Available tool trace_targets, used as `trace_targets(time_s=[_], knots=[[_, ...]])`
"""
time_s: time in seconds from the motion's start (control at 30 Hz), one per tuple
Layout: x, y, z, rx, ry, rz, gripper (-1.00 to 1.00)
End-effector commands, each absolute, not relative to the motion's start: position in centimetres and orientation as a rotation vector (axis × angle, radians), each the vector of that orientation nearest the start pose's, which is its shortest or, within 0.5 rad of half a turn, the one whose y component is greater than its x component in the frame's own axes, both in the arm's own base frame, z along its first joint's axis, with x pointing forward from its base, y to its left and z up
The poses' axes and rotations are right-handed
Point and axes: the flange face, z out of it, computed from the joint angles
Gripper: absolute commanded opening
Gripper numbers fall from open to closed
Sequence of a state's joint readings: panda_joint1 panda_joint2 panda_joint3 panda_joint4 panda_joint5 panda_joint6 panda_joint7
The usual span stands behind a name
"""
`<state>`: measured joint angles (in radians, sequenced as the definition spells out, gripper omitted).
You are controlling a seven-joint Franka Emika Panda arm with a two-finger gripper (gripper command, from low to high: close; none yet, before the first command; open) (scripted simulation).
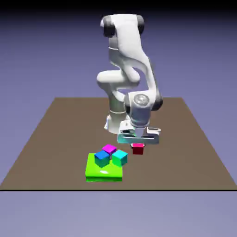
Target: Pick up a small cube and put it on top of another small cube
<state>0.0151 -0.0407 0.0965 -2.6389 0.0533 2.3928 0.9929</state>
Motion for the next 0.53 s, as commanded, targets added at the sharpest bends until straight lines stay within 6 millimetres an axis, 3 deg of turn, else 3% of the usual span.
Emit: trace_targets(time_s=[0.0,0.13,0.2,0.37,0.4,0.43,0.47,0.5], knots=[[40.1,2.9,25.5,-2.844,1.475,0.287,-1.00],[39.4,-4.5,30.1,-2.676,1.684,0.206,-1.00],[39.7,-5.2,30.7,-2.652,1.715,0.149,-1.00],[39.3,-5.1,23.9,-2.652,1.715,0.149,-1.00],[39.3,-5.1,23.8,-2.652,1.715,0.149,-1.00],[39.3,-5.1,23.8,-2.652,1.715,0.149,1.00],[39.3,-5.1,23.8,-2.652,1.715,0.149,1.00],[39.5,-5.1,25.1,-2.652,1.715,0.149,1.00]])
